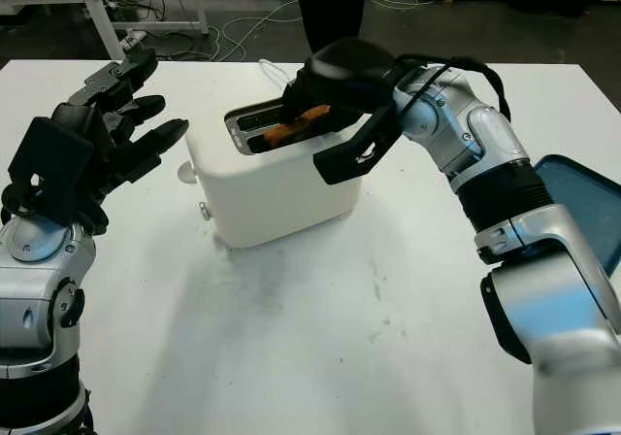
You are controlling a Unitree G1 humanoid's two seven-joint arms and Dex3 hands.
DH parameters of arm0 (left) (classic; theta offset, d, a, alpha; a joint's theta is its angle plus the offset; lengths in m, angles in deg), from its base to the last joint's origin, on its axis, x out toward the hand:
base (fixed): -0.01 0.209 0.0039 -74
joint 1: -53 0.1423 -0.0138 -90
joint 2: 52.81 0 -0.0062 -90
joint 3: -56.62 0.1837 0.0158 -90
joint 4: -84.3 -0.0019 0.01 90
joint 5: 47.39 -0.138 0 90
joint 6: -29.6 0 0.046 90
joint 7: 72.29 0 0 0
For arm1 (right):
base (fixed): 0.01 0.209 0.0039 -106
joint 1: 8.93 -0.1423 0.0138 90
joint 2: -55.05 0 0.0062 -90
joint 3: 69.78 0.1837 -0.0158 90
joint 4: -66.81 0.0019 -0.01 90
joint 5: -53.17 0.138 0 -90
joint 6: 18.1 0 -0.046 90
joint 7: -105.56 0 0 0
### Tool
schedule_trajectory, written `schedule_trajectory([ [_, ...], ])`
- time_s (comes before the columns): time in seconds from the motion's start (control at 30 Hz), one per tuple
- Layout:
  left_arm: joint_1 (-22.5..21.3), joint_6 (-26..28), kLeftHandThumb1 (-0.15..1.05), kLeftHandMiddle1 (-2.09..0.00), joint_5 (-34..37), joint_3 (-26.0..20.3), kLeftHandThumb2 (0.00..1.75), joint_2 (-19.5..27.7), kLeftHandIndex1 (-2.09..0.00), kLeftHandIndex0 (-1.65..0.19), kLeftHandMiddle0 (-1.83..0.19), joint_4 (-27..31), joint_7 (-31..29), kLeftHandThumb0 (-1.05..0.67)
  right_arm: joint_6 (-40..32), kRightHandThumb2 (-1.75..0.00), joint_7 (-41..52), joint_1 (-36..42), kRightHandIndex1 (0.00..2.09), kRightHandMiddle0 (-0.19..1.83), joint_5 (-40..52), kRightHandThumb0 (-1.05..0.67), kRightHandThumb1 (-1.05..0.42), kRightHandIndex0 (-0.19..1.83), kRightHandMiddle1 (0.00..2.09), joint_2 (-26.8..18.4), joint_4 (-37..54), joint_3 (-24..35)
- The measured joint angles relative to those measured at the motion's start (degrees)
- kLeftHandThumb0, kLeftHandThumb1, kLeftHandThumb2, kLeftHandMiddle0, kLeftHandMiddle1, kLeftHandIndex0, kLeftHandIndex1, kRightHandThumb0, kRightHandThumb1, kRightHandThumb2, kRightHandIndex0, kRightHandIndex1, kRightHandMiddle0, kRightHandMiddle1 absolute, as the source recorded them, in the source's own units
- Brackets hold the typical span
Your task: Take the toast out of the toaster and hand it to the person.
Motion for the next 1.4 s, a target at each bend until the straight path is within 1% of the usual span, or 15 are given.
schedule_trajectory([
  [0.1, 0.03, 0.00, 0.92, -0.81, 0.00, 0.00, 0.16, -0.07, -0.02, -0.36, 0.00, -0.01, 0.00, -0.41, 0.29, -0.01, -0.37, -0.18, 1.22, 1.14, -0.01, -0.31, -0.72, 0.87, 0.07, 0.60, -0.55, -0.24],
  [0.17, 0.03, 0.00, 0.92, -0.81, 0.00, 0.00, 0.16, -0.08, -0.02, -0.36, 0.00, -0.01, 0.00, -0.41, 0.28, 0.00, -0.47, -0.42, 1.31, 1.20, -0.11, -0.38, -0.72, 0.91, 0.11, 0.89, -0.69, -0.75],
  [0.2, 0.04, 0.00, 0.92, -0.81, 0.00, 0.00, 0.16, -0.08, -0.02, -0.36, 0.00, -0.01, -0.01, -0.41, 0.28, -0.01, -0.65, -0.63, 1.42, 1.23, -0.28, -0.45, -0.73, 0.92, 0.27, 0.99, -0.84, -1.09],
  [0.27, 0.05, 0.00, 0.92, -0.81, 0.00, 0.00, 0.16, -0.08, -0.02, -0.36, 0.00, -0.02, -0.01, -0.41, 0.28, -0.01, -1.65, -1.27, 1.66, 0.93, -1.37, -0.56, -0.76, 0.94, 1.25, 1.10, -1.10, -1.93],
  [0.33, 0.06, -0.04, 0.92, -0.81, 0.00, 0.00, 0.16, -0.08, -0.02, -0.36, 0.00, -0.03, -0.01, -0.40, 0.28, -0.01, -2.71, -1.96, 1.72, 0.88, -2.80, -0.63, -0.78, 1.00, 1.56, 1.11, -1.12, -2.83],
  [0.37, 0.06, -0.13, 0.92, -0.81, 0.00, -0.01, 0.16, -0.08, -0.02, -0.36, 0.00, -0.07, -0.02, -0.40, 0.38, -0.01, -4.09, -2.21, 1.73, 0.88, -3.99, -0.65, -0.79, 1.03, 1.59, 1.10, -1.14, -3.44],
  [0.47, 0.09, -0.38, 0.92, -0.81, 0.01, -0.08, 0.16, -0.08, -0.02, -0.36, 0.00, -0.30, -0.04, -0.41, 0.88, -0.01, -8.00, -2.78, 1.65, 0.96, -7.19, -0.64, -0.88, 1.11, 1.39, 0.85, -1.12, -5.05],
  [0.5, 0.14, -0.55, 0.92, -0.81, 0.01, -0.13, 0.16, -0.08, -0.02, -0.36, 0.00, -0.42, -0.04, -0.41, 1.06, -0.08, -8.93, -2.95, 1.65, 0.98, -7.98, -0.60, -0.90, 1.12, 1.42, 0.63, -1.12, -5.49],
  [0.57, 0.24, -0.89, 0.92, -0.81, 0.00, -0.13, 0.16, -0.07, -0.02, -0.36, 0.00, -0.47, -0.05, -0.41, 1.80, -0.23, -10.90, -3.16, 1.72, 0.89, -9.68, -0.53, -0.92, 1.10, 1.65, 0.04, -1.58, -6.59],
  [0.6, 0.24, -0.89, 0.92, -0.81, 0.00, -0.13, 0.16, -0.07, -0.02, -0.36, 0.00, -0.47, -0.06, -0.41, 2.32, -0.26, -11.97, -3.29, 1.73, 0.85, -10.47, -0.52, -0.92, 1.08, 1.69, -0.25, -1.75, -7.01],
  [0.87, 0.24, -0.89, 0.92, -0.80, 0.01, -0.12, 0.16, -0.09, -0.02, -0.36, 0.00, -0.47, -0.06, -0.41, 3.39, -0.37, -12.18, -4.72, 1.75, 0.76, -12.72, -0.47, -0.92, 1.01, 1.74, -1.84, -2.49, -8.77],
  [0.93, 0.25, -0.89, 0.92, -0.80, 0.01, -0.12, 0.16, -0.08, -0.02, -0.36, 0.00, -0.47, -0.08, -0.41, 3.36, -0.39, -11.13, -5.07, 1.75, 0.78, -12.72, -0.46, -0.92, 0.97, 1.67, -1.85, -2.71, -8.75],
  [1.1, 0.33, -1.16, 0.92, -0.81, 0.00, -0.12, 0.16, -0.08, -0.02, -0.36, 0.00, -0.48, -0.09, -0.41, 2.73, -0.40, -10.41, -5.52, 1.75, 0.74, -12.30, -0.46, -0.92, 1.00, 1.74, -1.77, -4.73, -7.44],
  [1.27, 0.37, -1.32, 0.92, -0.81, 0.00, -0.12, 0.17, -0.08, -0.02, -0.36, 0.00, -0.54, -0.09, -0.41, 2.44, -0.31, -13.05, -6.22, 1.75, 0.78, -11.87, -0.45, -0.92, 1.01, 1.74, -1.75, -8.36, -5.24],
  [1.4, 0.37, -1.30, 0.92, -0.81, 0.01, -0.11, 0.16, -0.08, -0.02, -0.37, 0.00, -0.54, -0.09, -0.41, 2.15, -0.40, -14.70, -8.13, 1.75, 0.74, -9.91, -0.44, -0.92, 1.00, 1.75, -1.54, -11.96, -2.01],
])
